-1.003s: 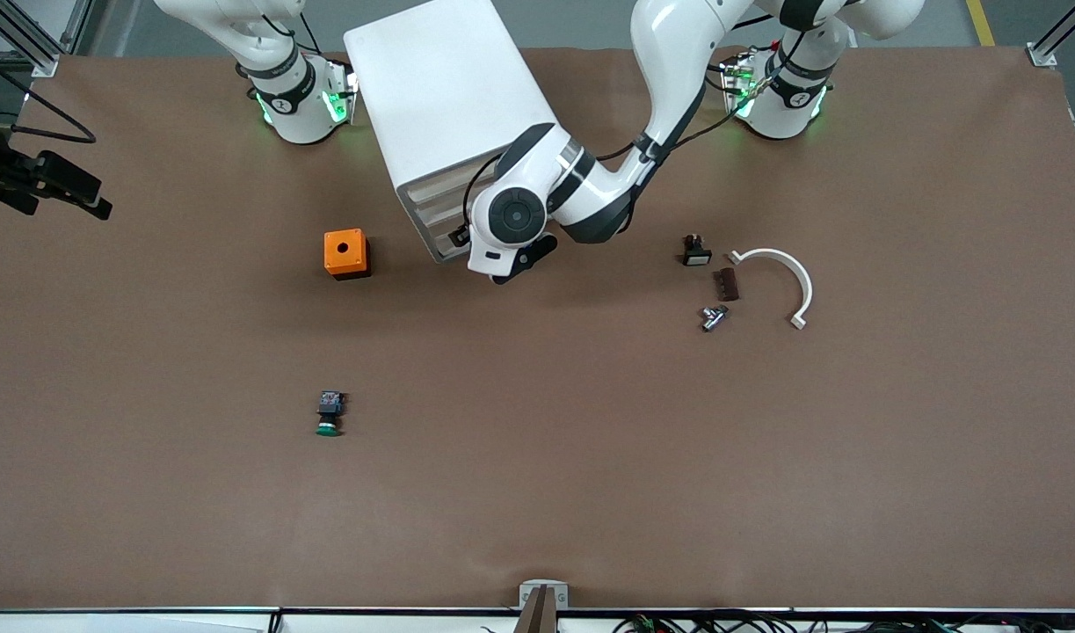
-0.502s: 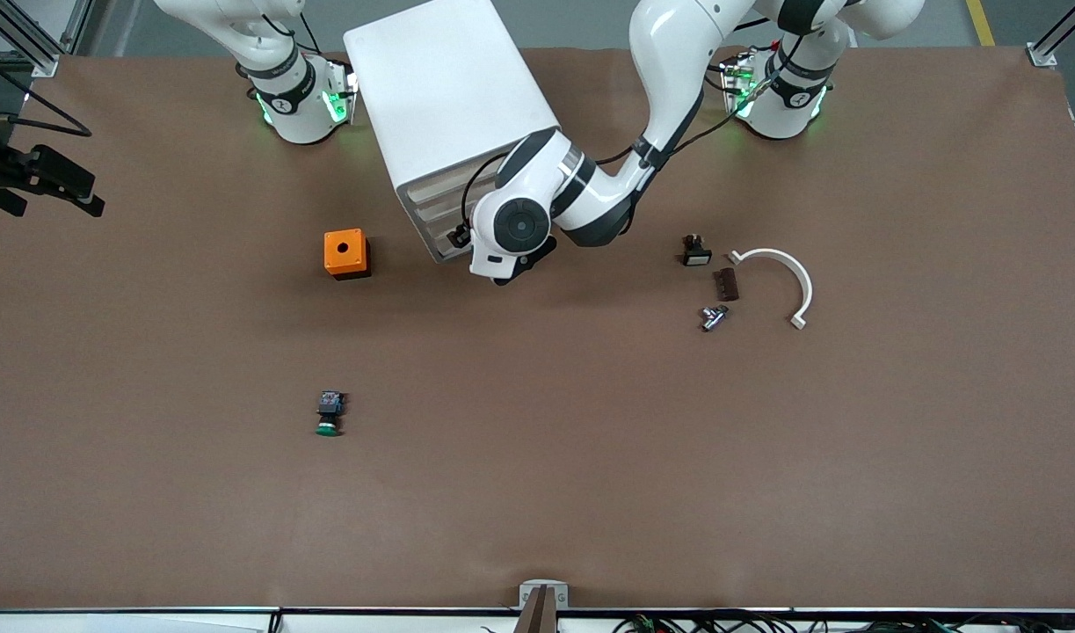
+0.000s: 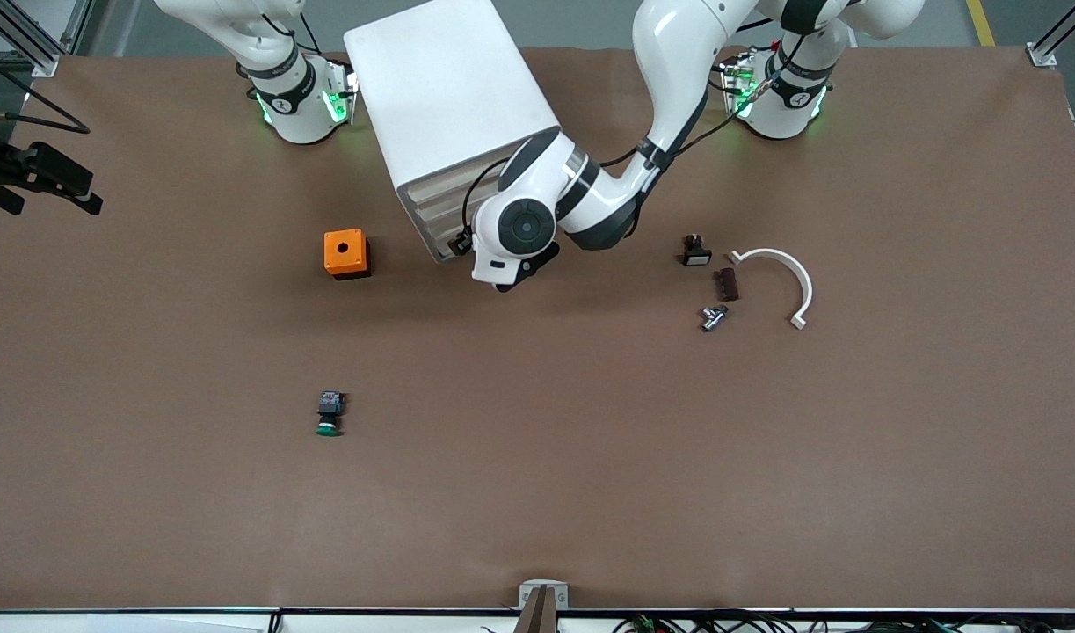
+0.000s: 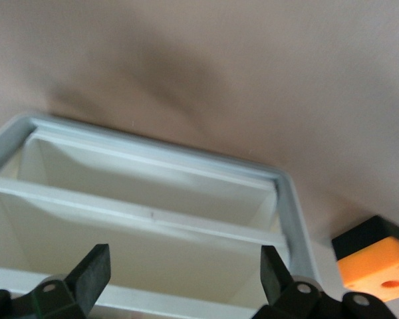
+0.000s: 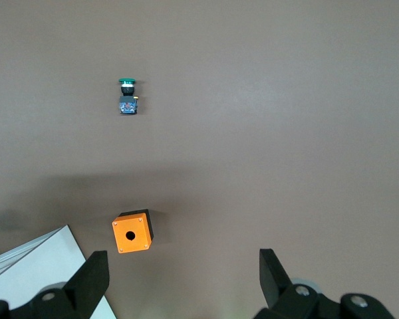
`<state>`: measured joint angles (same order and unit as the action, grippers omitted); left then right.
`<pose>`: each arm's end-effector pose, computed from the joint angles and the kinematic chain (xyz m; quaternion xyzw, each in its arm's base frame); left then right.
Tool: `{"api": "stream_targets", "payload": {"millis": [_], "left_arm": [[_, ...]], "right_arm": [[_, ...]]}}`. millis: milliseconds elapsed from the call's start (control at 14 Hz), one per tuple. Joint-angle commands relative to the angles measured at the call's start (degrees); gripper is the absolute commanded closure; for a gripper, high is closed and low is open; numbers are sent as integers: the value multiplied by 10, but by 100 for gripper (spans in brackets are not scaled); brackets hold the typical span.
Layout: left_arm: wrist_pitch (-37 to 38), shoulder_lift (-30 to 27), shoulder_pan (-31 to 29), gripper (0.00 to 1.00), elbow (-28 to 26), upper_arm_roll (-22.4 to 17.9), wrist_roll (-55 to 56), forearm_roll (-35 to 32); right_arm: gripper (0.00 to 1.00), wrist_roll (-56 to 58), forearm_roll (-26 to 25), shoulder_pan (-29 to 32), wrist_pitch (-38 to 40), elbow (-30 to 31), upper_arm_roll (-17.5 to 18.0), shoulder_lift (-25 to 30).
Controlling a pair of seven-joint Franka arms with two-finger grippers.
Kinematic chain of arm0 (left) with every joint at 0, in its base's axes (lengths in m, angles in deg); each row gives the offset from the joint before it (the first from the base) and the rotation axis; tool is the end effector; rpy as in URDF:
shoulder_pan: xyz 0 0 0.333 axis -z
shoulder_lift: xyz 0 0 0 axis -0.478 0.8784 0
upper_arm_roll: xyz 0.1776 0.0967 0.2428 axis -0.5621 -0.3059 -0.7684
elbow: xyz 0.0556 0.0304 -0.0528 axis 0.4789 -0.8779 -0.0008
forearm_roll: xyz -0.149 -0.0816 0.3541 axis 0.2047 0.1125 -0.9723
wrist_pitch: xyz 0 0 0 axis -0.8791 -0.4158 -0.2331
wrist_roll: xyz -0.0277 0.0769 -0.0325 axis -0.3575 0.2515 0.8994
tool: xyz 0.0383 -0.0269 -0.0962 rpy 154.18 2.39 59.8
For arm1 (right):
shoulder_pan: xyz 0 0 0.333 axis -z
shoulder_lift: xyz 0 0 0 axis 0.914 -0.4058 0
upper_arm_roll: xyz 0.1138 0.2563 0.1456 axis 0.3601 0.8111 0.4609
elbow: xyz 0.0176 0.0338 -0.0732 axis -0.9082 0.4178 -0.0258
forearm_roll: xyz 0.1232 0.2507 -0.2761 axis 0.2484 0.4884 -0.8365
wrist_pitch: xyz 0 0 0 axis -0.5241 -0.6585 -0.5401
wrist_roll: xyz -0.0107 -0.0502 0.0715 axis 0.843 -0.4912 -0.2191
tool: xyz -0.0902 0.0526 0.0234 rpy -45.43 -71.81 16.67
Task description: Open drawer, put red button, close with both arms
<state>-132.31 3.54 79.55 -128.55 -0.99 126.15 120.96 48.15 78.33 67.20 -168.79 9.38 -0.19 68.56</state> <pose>0.4356 -0.5856 0.2855 0.9097 0.3122 -0.2684 0.0544 0.5165 -0.0266 0.6470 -0.9999 0.0139 0.0002 0.0081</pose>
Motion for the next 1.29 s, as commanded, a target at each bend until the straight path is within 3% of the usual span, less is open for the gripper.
{"api": "stream_targets", "payload": {"millis": [0, 215, 358, 860, 1218], "left_arm": [[6, -43, -11, 1, -1, -18, 2, -36], [17, -119, -38, 1, -2, -22, 1, -80], [66, -168, -54, 1, -2, -22, -8, -129], [309, -304, -183, 1, -5, -22, -222, -143], [387, -350, -292, 1, -12, -20, -382, -210]], "right_arm": [[0, 8, -6, 11, -2, 15, 9, 16], [0, 8, -6, 11, -1, 15, 10, 16], [0, 8, -6, 11, 0, 15, 10, 16], [0, 8, -6, 11, 0, 15, 10, 16], [0, 8, -5, 8, 0, 16, 11, 16]]}}
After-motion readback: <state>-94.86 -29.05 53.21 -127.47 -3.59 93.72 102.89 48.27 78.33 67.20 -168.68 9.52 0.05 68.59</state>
